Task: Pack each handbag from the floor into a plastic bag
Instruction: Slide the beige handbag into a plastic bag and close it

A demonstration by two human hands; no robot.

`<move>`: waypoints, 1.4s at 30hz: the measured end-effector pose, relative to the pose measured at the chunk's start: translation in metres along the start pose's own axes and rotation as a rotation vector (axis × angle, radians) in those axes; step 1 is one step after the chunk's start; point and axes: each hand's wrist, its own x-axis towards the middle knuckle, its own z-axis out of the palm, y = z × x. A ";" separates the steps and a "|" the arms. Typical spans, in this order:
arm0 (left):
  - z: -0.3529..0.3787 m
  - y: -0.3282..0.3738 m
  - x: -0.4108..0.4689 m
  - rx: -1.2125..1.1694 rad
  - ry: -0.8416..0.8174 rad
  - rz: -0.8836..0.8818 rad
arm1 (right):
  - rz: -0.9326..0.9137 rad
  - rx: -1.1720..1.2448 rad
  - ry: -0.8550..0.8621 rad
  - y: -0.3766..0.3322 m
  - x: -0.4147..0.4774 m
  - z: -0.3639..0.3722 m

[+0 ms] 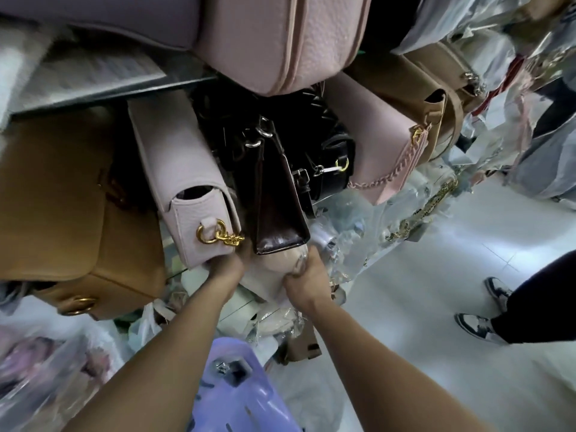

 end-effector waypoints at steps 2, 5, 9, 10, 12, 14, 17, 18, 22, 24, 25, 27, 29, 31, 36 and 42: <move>0.006 -0.002 0.000 0.000 0.046 -0.032 | 0.010 -0.014 -0.043 0.000 0.001 -0.008; 0.016 0.000 -0.002 -0.176 0.035 0.018 | 0.021 0.036 -0.109 0.001 0.003 -0.017; 0.018 -0.005 -0.009 -0.292 -0.005 -0.033 | -0.021 0.162 -0.126 0.008 -0.001 -0.035; 0.017 -0.007 -0.011 -0.290 0.016 -0.053 | -0.043 0.159 -0.127 0.008 -0.003 -0.042; 0.015 -0.011 -0.020 -0.319 0.055 -0.078 | -0.080 0.104 -0.126 0.008 -0.011 -0.056; 0.015 -0.011 -0.038 -0.316 0.065 -0.083 | -0.114 0.028 -0.133 0.007 -0.020 -0.072; 0.012 -0.009 -0.074 -0.249 0.067 -0.024 | -0.219 -0.064 -0.139 0.011 -0.034 -0.089; 0.010 -0.007 -0.087 -0.208 0.053 0.011 | -0.258 -0.088 -0.143 0.012 -0.039 -0.094; 0.002 -0.012 -0.138 -0.035 0.087 0.175 | -0.430 -0.200 -0.214 0.018 -0.062 -0.110; -0.003 -0.013 -0.167 0.018 0.141 0.252 | -0.553 -0.303 -0.254 0.020 -0.075 -0.117; -0.007 -0.014 -0.184 0.055 0.163 0.288 | -0.602 -0.346 -0.274 0.021 -0.083 -0.120; -0.017 -0.019 -0.216 0.124 0.212 0.355 | -0.709 -0.394 -0.324 0.022 -0.096 -0.126; -0.030 -0.029 -0.249 0.215 0.278 0.419 | -0.826 -0.406 -0.387 0.022 -0.108 -0.130; -0.049 -0.043 -0.287 0.331 0.363 0.464 | -0.917 -0.377 -0.434 0.015 -0.121 -0.130; -0.116 -0.096 -0.394 0.462 0.555 0.364 | -1.128 -0.312 -0.529 -0.013 -0.172 -0.104; -0.176 -0.169 -0.505 0.395 0.822 0.173 | -1.265 -0.360 -0.794 -0.025 -0.254 -0.049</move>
